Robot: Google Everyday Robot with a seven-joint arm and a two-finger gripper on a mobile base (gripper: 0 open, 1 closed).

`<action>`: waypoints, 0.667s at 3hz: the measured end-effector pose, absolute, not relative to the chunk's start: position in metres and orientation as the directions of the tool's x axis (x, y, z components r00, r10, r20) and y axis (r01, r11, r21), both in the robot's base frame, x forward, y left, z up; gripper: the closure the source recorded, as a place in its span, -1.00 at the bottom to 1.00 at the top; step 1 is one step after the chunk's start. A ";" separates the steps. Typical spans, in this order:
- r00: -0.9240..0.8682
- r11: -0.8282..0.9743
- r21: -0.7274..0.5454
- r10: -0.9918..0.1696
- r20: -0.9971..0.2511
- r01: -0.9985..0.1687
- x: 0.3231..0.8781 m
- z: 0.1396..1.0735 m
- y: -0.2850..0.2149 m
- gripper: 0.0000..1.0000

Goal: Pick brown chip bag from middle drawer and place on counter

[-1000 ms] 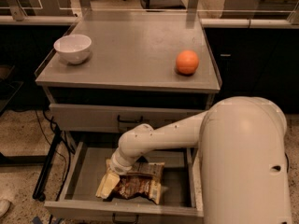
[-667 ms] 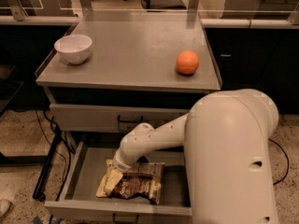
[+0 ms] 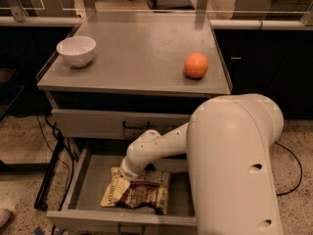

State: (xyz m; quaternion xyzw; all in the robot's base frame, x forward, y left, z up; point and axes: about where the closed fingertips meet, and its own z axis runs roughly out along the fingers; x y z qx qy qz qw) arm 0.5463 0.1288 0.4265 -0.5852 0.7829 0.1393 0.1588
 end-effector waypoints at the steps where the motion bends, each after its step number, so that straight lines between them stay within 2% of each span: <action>1: -0.261 0.268 0.036 -0.887 -0.381 -0.963 0.547 0.405 0.120 -1.00; 2: -0.264 0.263 0.050 -0.902 -0.342 -0.963 0.545 0.384 0.107 -1.00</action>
Offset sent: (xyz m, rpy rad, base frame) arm -0.0037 -0.0418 -0.0698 -0.1187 0.0687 0.0222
